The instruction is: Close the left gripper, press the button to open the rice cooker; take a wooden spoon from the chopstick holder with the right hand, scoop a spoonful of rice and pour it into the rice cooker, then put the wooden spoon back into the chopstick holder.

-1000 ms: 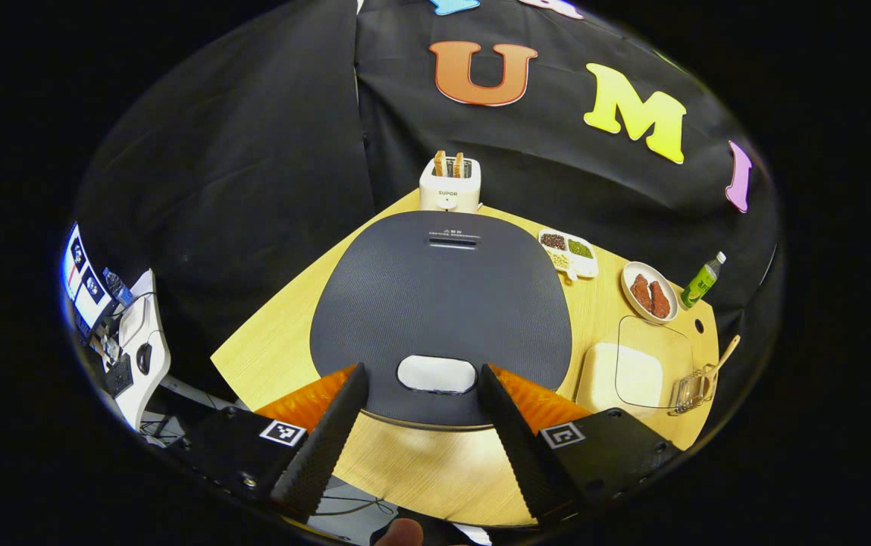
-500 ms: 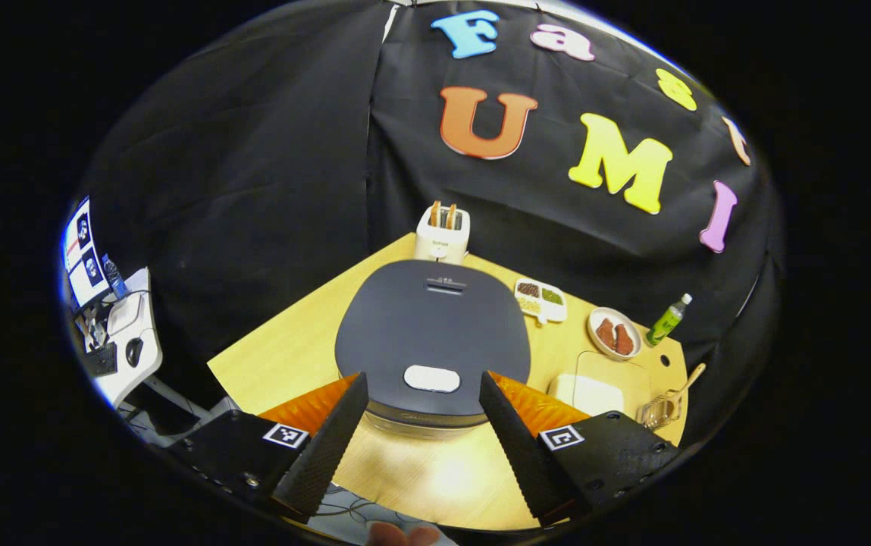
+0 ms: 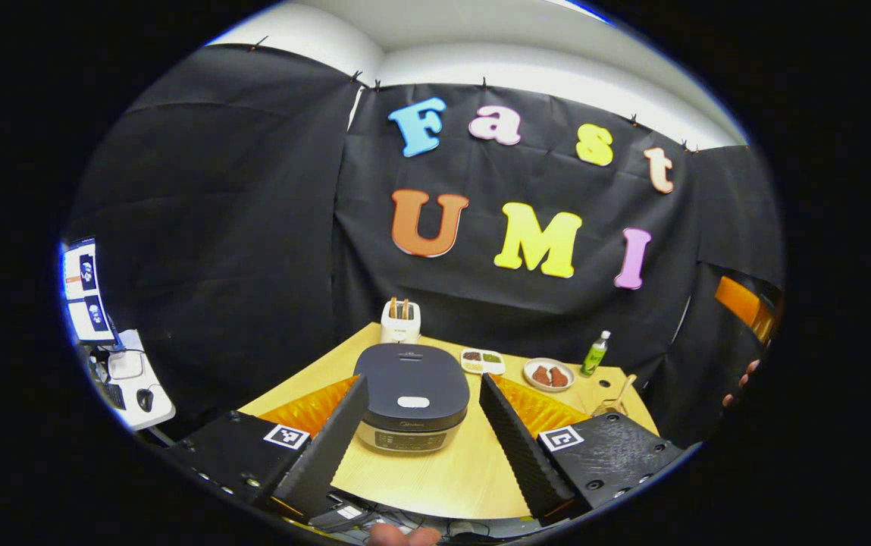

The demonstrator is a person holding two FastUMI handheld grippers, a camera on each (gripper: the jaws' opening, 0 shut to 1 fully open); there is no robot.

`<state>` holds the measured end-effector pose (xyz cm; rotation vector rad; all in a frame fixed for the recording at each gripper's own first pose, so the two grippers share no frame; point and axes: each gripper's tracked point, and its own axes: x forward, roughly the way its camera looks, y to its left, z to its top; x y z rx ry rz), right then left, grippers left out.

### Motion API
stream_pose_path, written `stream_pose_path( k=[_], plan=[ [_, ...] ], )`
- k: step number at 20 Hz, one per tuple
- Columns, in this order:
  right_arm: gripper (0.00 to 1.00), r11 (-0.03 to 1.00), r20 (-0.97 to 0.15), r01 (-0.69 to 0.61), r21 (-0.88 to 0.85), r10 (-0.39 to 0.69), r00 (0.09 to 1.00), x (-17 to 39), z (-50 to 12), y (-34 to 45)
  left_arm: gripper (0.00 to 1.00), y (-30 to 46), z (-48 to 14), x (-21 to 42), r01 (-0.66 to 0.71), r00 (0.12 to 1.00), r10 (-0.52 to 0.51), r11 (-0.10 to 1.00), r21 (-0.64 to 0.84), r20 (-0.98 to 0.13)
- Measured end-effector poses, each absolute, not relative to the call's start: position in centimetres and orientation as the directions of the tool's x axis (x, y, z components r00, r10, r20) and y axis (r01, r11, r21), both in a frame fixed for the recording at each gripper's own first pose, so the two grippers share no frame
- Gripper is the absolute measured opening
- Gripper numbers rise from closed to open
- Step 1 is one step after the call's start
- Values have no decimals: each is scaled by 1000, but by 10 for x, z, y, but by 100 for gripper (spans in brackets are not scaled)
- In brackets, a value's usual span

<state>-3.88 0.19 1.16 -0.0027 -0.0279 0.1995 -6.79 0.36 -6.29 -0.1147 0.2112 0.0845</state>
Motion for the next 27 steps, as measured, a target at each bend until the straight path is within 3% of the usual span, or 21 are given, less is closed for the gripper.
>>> stream_pose_path(
  k=[7, 18, 27],
  plan=[
    [100, 982, 6, -190, -19, 190, 982, -110, 3, 5, 94, -20, -11, -114, -12, 1000, 10, 993, -116, -20],
    [100, 985, -28, -163, -56, 162, 986, -133, -30, -14, 94, -42, -7, -141, -4, 1000, 4, 1000, 16, 22],
    [99, 989, -13, -142, -50, 141, 990, -130, -25, -27, 94, -61, 0, -139, 29, 999, -29, 1000, 12, 24]
  ],
)
